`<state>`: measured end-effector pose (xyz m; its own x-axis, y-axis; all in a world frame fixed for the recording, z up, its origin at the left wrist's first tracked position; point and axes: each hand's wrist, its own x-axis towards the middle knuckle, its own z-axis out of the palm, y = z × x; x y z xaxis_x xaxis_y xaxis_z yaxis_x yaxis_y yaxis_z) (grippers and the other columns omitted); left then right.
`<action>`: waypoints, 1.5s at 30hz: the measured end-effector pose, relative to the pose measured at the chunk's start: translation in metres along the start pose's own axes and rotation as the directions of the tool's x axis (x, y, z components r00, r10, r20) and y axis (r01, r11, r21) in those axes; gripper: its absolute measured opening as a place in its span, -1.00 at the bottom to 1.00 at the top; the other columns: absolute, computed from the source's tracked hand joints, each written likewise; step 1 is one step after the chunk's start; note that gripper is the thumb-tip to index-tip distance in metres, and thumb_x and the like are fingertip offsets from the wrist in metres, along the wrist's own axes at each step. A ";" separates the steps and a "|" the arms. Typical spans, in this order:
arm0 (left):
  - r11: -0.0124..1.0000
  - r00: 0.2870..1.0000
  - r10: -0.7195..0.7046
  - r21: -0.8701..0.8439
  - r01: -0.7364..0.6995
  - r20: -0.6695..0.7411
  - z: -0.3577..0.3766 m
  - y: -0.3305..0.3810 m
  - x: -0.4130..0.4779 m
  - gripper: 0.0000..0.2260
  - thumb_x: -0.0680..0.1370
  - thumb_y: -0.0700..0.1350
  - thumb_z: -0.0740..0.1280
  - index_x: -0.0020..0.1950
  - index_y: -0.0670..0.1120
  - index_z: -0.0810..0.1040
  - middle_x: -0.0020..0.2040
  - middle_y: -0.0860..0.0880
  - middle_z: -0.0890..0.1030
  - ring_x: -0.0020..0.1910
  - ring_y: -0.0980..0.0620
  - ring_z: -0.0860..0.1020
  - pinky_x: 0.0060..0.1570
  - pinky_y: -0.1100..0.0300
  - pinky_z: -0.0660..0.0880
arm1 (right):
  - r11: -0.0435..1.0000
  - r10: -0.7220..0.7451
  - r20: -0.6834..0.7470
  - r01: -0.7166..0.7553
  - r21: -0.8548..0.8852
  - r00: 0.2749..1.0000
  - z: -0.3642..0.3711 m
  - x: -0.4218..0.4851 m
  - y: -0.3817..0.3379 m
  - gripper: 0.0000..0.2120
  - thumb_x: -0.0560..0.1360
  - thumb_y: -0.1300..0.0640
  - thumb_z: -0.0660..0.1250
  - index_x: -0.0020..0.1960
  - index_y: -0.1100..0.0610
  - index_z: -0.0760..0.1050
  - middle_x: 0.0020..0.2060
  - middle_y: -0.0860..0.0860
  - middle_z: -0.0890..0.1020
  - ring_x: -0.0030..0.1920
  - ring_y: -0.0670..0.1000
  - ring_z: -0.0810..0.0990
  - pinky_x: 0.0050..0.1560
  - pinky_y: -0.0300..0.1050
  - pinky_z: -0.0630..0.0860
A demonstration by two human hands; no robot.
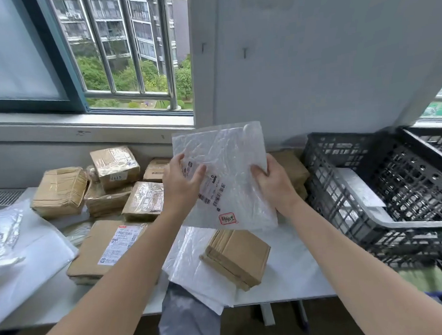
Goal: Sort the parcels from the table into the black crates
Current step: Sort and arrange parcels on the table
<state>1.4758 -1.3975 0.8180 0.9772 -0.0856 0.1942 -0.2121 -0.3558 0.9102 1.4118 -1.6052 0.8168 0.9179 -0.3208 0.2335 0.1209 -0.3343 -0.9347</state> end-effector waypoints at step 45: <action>0.753 0.971 -0.030 -0.633 0.180 0.239 -0.086 0.056 0.043 -0.72 0.34 -0.17 0.51 0.01 -0.17 0.58 -0.22 -0.02 0.71 -0.27 0.03 0.68 -0.35 0.19 0.59 | 0.969 0.062 -0.132 -0.092 -0.231 0.989 -0.006 0.030 -0.080 -0.12 0.43 -0.34 0.35 0.57 0.03 0.10 0.40 0.10 0.41 0.33 0.06 0.43 0.25 -0.03 0.35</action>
<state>1.5068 -1.3411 0.9085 0.9528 -0.2947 0.0734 0.0213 0.3059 0.9518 1.4273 -1.5929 0.9005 0.8658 -0.4551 0.2080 -0.0546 -0.4992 -0.8648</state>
